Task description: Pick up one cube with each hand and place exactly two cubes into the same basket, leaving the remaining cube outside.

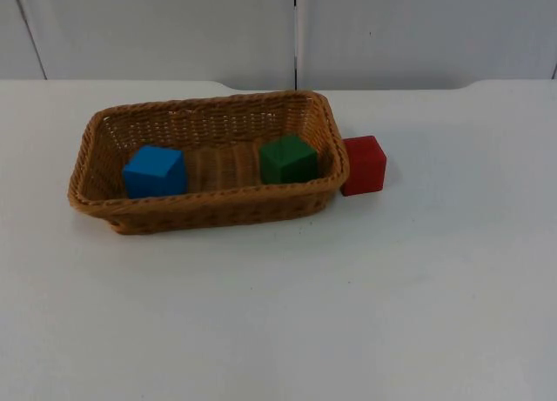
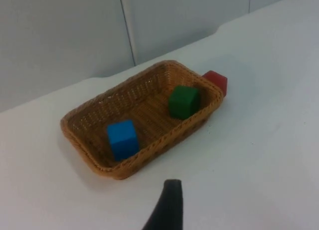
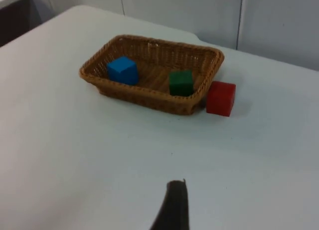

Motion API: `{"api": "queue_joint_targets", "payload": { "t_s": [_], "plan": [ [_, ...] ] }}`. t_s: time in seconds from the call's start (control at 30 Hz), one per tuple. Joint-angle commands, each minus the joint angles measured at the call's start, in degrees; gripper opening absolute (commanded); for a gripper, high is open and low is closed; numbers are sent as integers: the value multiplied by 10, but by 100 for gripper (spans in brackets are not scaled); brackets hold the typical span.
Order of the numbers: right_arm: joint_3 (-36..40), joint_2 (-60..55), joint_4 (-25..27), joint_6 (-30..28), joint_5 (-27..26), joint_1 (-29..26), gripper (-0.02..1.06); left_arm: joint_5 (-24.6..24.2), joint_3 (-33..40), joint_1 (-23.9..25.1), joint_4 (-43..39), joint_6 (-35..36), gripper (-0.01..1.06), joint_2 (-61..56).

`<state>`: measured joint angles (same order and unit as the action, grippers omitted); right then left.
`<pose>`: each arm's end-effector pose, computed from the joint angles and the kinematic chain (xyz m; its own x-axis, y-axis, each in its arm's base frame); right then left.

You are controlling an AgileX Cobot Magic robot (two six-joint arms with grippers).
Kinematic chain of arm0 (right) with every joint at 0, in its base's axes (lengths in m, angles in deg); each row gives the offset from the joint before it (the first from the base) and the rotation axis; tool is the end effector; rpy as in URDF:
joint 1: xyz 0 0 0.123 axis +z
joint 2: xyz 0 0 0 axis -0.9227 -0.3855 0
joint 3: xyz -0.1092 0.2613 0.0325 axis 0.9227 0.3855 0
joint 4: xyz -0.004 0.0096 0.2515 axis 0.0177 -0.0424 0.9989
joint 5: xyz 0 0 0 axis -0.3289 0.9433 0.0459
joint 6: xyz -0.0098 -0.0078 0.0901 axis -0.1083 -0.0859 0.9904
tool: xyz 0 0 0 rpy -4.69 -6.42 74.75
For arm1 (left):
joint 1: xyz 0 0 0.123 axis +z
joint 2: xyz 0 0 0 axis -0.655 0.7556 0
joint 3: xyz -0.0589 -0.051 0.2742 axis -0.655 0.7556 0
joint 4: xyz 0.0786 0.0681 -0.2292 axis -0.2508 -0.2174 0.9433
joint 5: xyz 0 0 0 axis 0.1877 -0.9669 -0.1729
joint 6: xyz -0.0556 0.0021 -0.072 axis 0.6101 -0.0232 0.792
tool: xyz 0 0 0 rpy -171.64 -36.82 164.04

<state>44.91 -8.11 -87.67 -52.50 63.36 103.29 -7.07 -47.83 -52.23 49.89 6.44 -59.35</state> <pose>0.0038 0.0009 0.3216 -0.3175 -0.1806 -0.9309 -0.5626 0.8261 0.0316 -0.0113 -0.0233 0.3294 -0.2776 0.2525 -0.9269 0.5042 0.8596 0.0831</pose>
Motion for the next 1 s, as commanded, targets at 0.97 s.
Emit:
{"api": "queue_joint_targets", "payload": {
  "t_s": [0.97],
  "plan": [
    [66,69,-4,-14,61,0,70,-9,91,1,-36,65,78,-70]
  ]
}}
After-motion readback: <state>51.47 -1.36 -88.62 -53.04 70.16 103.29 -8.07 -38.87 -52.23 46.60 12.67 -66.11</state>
